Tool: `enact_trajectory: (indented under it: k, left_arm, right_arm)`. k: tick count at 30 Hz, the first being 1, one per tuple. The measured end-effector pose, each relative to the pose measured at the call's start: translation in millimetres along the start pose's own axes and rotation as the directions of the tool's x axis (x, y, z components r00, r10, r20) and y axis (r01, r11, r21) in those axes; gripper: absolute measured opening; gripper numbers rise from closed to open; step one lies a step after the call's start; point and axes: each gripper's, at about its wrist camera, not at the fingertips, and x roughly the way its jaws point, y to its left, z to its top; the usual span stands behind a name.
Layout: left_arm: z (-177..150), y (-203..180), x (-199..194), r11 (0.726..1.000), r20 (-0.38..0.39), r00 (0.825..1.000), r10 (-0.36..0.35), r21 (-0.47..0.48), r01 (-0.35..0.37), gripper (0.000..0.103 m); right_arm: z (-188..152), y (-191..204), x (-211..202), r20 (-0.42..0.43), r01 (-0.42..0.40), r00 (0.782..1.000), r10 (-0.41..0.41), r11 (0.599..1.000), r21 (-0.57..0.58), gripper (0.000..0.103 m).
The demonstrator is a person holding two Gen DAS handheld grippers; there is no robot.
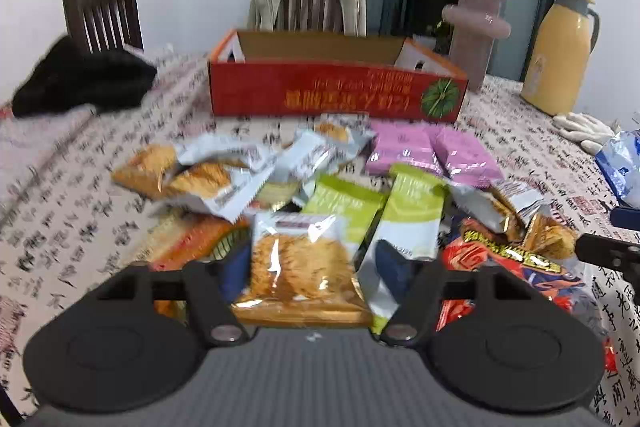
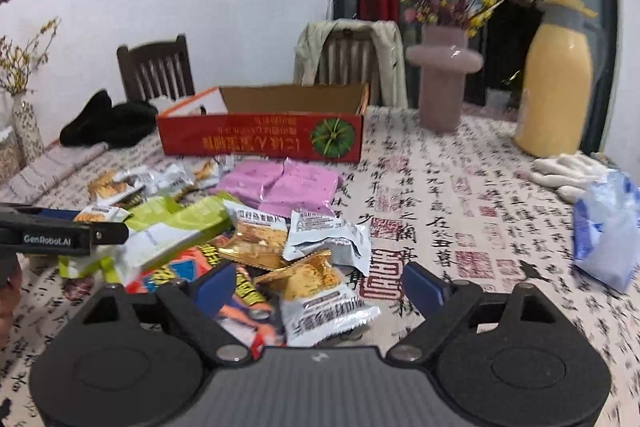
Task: Organize snacks
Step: 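Reach the right tool to the oat cracker packet and close on it, then carry the oat cracker packet with the right tool into the red box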
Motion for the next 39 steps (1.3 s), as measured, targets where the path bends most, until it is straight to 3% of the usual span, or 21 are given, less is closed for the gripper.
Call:
enact_trajectory:
  k: [1,5,7,10,19,26,30,34,39]
  left_arm:
    - [-0.5,1.8,1.5,1.0,0.001,1.0,-0.003,-0.01,0.003,0.067]
    - [-3.6,4.0,0.1,1.0,0.01,1.0,-0.008,0.012,0.008,0.07]
    - [-5.6,4.5,-2.3,1.0,0.013,1.0,-0.016,0.021,0.016,0.058]
    - [-6.8,3.9,-10.7,0.999,0.028,1.0,0.001,0.036,-0.002,0.05]
    - [-11.2,10.2,-47.1,1.0,0.066,0.998,-0.009,0.004,0.009,0.041]
    - [-10.5,16.6,-91.8,1.0,0.153,0.988,-0.015,0.008,0.014,0.04]
    - [-1.2,24.0,-119.3,0.999,0.204,0.978,-0.033,0.043,0.025,0.04]
    - [16.6,37.4,-142.4,0.997,0.212,0.975,-0.075,0.041,0.068,0.039]
    - [51.4,56.8,-169.9,0.994,0.251,0.962,-0.107,0.056,0.096,0.039]
  right_arm:
    - [-0.2,-0.8,6.3,-0.015,-0.007,1.0,0.007,1.0,-0.006,0.087]
    - [-1.6,-5.8,28.5,-0.067,-0.035,0.997,0.035,0.999,-0.001,0.065]
    - [-3.7,-10.7,35.2,-0.082,-0.045,0.996,0.047,0.999,0.024,0.063]
    - [-7.1,-14.2,39.5,-0.093,-0.051,0.994,0.056,0.997,0.053,0.045]
    - [-17.6,-11.6,5.9,-0.064,-0.036,0.997,0.04,0.997,0.07,0.04]
    - [-13.6,-0.9,-58.3,0.04,-0.012,0.999,0.011,0.999,0.038,0.04]
    - [-4.8,0.3,-90.9,0.119,-0.034,0.992,0.029,0.999,0.037,0.04]
    - [9.6,-4.6,-116.8,0.141,-0.072,0.988,0.062,0.996,0.061,0.04]
    - [51.5,-7.9,-155.3,0.18,-0.093,0.98,0.085,0.995,0.039,0.04]
